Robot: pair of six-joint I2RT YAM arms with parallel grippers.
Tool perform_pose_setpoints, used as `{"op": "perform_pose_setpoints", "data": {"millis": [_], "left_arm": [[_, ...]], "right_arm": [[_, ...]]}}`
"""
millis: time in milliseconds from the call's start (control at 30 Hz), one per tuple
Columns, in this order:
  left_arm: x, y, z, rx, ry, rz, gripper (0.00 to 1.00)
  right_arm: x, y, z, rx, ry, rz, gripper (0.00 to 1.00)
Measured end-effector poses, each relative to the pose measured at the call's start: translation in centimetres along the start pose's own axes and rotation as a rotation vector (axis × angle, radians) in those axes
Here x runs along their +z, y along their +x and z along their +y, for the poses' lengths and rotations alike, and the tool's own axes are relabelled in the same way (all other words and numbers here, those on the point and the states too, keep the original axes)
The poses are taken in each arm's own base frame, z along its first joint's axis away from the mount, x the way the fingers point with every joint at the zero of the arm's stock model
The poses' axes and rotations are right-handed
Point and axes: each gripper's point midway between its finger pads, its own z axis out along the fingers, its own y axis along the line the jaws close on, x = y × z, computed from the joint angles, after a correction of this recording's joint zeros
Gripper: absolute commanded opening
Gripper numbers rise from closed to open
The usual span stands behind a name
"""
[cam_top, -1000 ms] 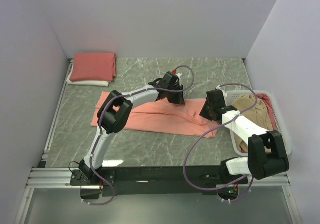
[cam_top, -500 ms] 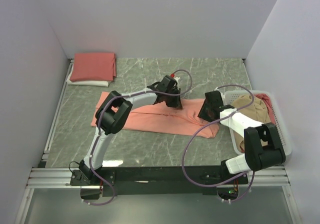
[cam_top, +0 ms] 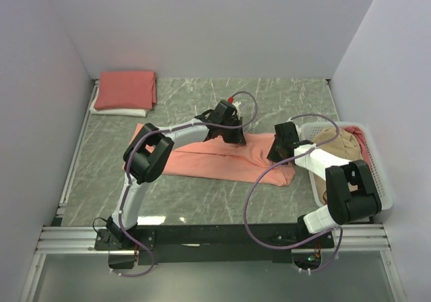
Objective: Fold and stack the t-shirts
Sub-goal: Fold the tshirt
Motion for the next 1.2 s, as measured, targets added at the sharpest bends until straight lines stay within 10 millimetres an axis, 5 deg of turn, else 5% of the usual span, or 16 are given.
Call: {"op": "perform_pose_setpoints", "data": {"millis": [133,233,600,1200], "left_arm": [[0.0,0.2,-0.1,-0.004,0.003,0.004,0.01],[-0.2,0.5,-0.1,-0.009,0.005,0.008,0.01],[-2.2,1.2,-0.7,-0.036,0.017,-0.008,0.01],[-4.0,3.2,-0.1,-0.065,-0.003,-0.015,0.01]], "right_arm": [[0.0,0.1,0.1,-0.004,-0.004,0.003,0.07],[-0.1,0.0,0.1,-0.003,-0.005,0.000,0.03],[-3.7,-1.6,0.3,0.040,-0.053,-0.103,0.00],[-5.6,1.2,-2.8,0.085,-0.001,-0.099,0.00]]}}
